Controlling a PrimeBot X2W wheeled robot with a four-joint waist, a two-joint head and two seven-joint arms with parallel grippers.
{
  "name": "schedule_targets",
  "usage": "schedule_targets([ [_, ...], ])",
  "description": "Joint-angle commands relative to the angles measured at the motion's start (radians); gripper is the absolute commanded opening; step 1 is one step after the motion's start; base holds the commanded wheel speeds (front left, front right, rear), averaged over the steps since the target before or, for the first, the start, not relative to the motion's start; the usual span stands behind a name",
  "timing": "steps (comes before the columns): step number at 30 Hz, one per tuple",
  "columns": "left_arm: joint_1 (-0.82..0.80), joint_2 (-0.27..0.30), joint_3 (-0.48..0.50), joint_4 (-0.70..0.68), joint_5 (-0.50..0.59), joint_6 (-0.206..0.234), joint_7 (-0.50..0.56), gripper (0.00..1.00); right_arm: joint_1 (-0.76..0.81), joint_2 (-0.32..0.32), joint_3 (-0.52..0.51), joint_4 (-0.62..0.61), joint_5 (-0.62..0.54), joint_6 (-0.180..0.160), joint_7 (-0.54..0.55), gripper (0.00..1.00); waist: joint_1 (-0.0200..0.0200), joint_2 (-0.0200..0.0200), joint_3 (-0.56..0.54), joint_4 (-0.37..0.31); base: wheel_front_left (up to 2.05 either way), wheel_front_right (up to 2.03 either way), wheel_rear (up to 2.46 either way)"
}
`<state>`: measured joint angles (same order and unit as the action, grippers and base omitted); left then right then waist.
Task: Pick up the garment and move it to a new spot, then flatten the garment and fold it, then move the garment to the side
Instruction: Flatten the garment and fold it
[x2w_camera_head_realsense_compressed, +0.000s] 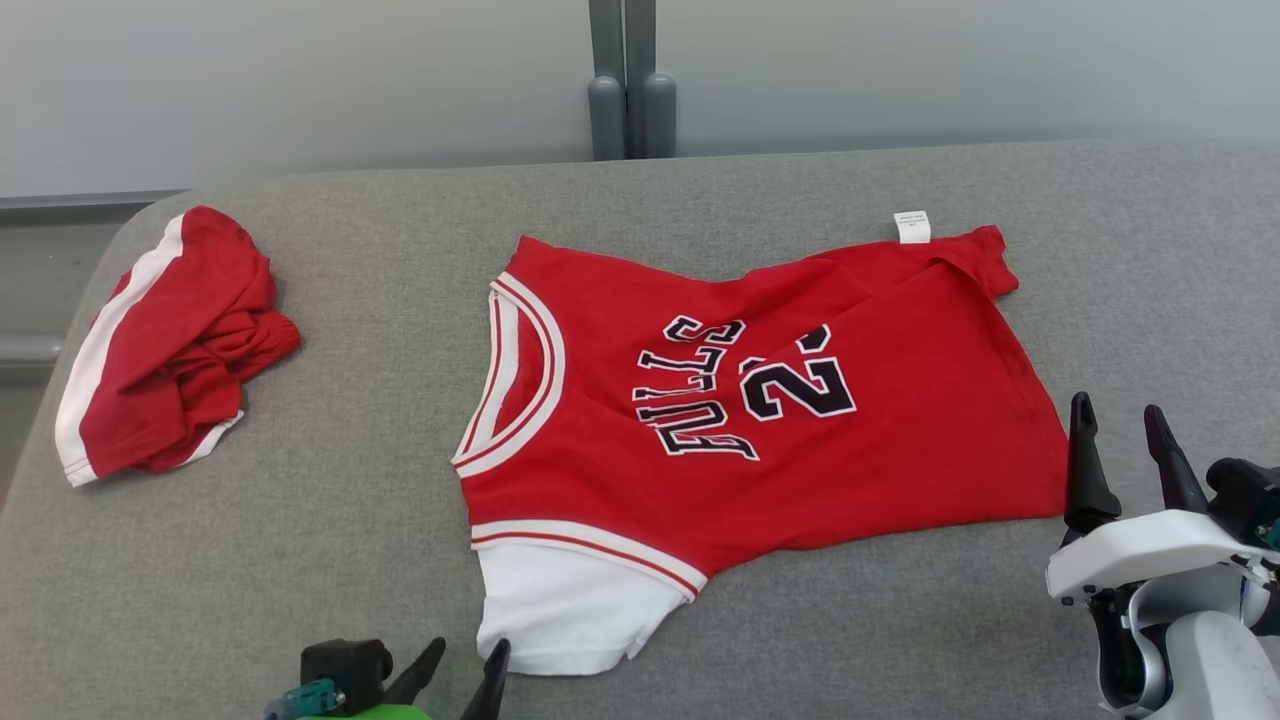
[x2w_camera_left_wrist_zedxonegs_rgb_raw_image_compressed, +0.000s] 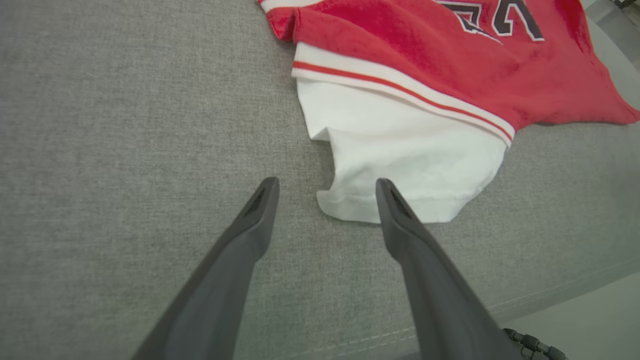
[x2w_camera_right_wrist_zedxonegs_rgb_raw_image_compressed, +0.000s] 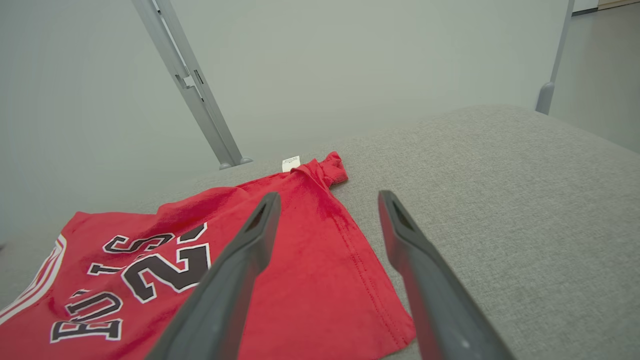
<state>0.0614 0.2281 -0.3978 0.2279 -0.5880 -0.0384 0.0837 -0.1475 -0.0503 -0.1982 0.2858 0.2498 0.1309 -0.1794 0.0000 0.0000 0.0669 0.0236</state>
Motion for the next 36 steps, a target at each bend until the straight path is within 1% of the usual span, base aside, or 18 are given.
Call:
schedule_targets([
  [1, 0.012, 0.012, 0.012, -0.016, -0.009, 0.009, -0.01, 1.0, 0.015, -0.001, -0.002, 0.001, 0.0, 0.0, -0.006, 1.0, 0.0, 0.0, -0.004, -0.008, 0.0, 0.0, 0.0],
  [6, 0.005, 0.021, 0.052, -0.069, -0.006, 0.034, -0.065, 1.0, 0.02, -0.001, -0.005, 0.001, 0.001, 0.0, -0.009, 1.0, 0.0, 0.0, -0.009, -0.023, 0.0, 0.0, 0.0],
  [9, -0.03, 0.002, 0.059, -0.058, -0.014, 0.035, -0.086, 1.0, 0.018, -0.001, -0.001, -0.002, 0.002, 0.0, -0.009, 1.0, 0.0, 0.0, -0.008, -0.032, 0.0, 0.0, 0.0],
  [12, -0.081, -0.01, 0.051, -0.004, 0.007, 0.028, -0.098, 1.0, 0.007, -0.001, 0.01, -0.005, 0.003, 0.0, -0.007, 1.0, 0.0, 0.0, 0.0, -0.047, 0.0, 0.0, 0.0],
  [17, -0.183, -0.035, 0.044, 0.112, 0.006, 0.011, -0.117, 1.0, -0.01, -0.001, 0.035, -0.015, 0.007, 0.0, -0.005, 1.0, 0.0, 0.0, 0.022, -0.077, 0.0, 0.0, 0.0],
  [22, -0.271, -0.026, 0.034, 0.248, 0.039, 0.008, -0.134, 1.0, -0.023, -0.001, 0.055, -0.02, 0.01, 0.0, -0.01, 1.0, 0.0, 0.0, 0.049, -0.108, 0.0, 0.0, 0.0],
  [26, -0.313, -0.03, 0.026, 0.329, 0.047, 0.001, -0.137, 1.0, -0.03, -0.001, 0.061, -0.026, 0.015, 0.0, -0.015, 1.0, 0.0, 0.0, 0.072, -0.125, 0.0, 0.0, 0.0],
  [27, -0.322, -0.031, 0.025, 0.34, 0.046, -0.003, -0.141, 0.96, -0.032, -0.001, 0.059, -0.026, 0.015, 0.0, -0.017, 1.0, 0.0, 0.0, 0.077, -0.127, 0.0, 0.0, 0.0],
  [28, -0.329, -0.032, 0.027, 0.349, 0.045, -0.004, -0.15, 0.73, -0.034, -0.001, 0.058, -0.027, 0.016, 0.0, -0.017, 1.0, 0.0, 0.0, 0.082, -0.129, 0.0, 0.0, 0.0],
  [29, -0.336, -0.033, 0.027, 0.36, 0.046, -0.005, -0.157, 0.2, -0.037, -0.001, 0.056, -0.028, 0.015, 0.0, -0.019, 1.0, 0.0, 0.0, 0.087, -0.131, 0.0, 0.0, 0.0],
  [30, -0.344, -0.031, 0.027, 0.368, 0.051, -0.005, -0.167, 0.0, -0.04, -0.001, 0.057, -0.029, 0.016, 0.0, -0.02, 1.0, 0.0, 0.0, 0.093, -0.133, 0.0, 0.0, 0.0],
  [36, -0.405, -0.022, 0.044, 0.395, 0.071, 0.009, -0.253, 0.0, -0.054, -0.001, 0.06, -0.028, 0.023, 0.0, -0.028, 1.0, 0.0, 0.0, 0.119, -0.144, 0.0, 0.0, 0.0],
])
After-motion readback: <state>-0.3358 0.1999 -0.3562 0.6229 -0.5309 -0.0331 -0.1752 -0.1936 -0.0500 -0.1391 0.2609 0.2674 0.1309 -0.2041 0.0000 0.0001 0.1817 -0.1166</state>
